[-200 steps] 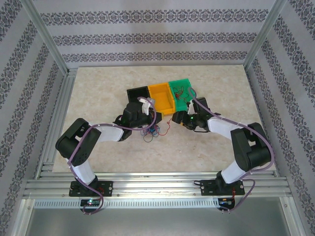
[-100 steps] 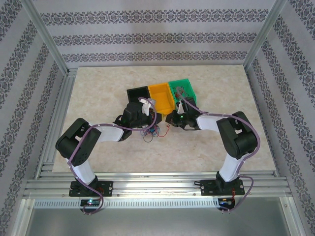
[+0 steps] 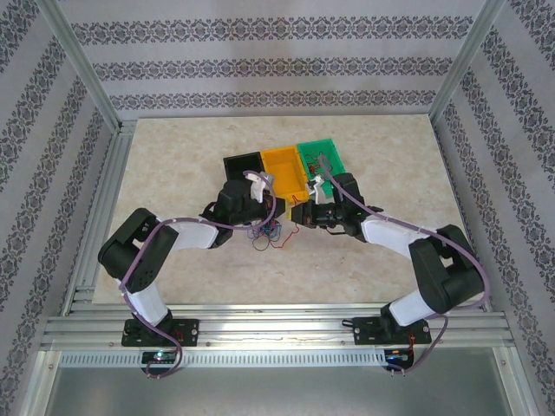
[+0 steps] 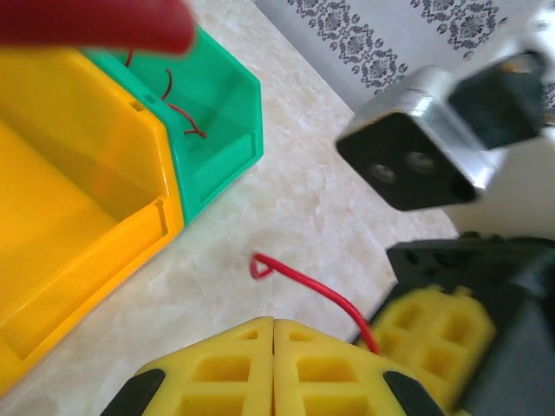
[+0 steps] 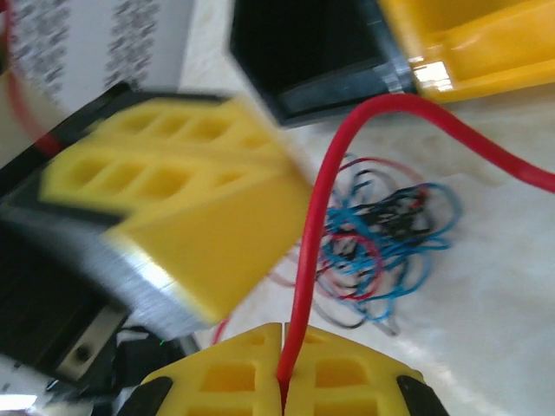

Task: Untangle the cables

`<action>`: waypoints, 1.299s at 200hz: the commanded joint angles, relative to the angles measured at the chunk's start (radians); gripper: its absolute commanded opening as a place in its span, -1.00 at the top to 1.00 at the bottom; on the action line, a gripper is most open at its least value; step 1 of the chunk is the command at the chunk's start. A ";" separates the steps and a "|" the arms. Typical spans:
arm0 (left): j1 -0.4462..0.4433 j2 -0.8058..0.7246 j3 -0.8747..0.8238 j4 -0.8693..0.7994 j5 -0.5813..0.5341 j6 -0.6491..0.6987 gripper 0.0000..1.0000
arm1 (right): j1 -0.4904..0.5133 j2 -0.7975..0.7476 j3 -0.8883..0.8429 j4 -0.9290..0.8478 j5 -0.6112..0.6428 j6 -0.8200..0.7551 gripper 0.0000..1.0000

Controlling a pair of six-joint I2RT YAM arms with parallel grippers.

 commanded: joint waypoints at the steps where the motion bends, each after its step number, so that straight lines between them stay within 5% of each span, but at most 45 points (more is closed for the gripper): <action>1: -0.008 0.019 0.048 0.128 0.030 -0.054 1.00 | 0.029 -0.034 -0.024 0.014 -0.160 -0.061 1.00; 50: -0.002 0.069 0.106 0.332 0.088 -0.242 1.00 | 0.066 -0.068 -0.019 0.003 -0.175 -0.089 1.00; 120: -0.005 0.044 0.118 0.308 0.085 -0.239 1.00 | 0.045 -0.109 -0.007 0.105 -0.141 -0.033 0.94; 177: -0.013 0.057 0.123 0.341 0.075 -0.268 1.00 | 0.036 -0.129 -0.015 0.114 -0.070 -0.020 0.28; 260: -0.022 0.072 0.141 0.412 0.070 -0.327 1.00 | 0.014 -0.057 -0.025 0.249 -0.003 0.048 0.23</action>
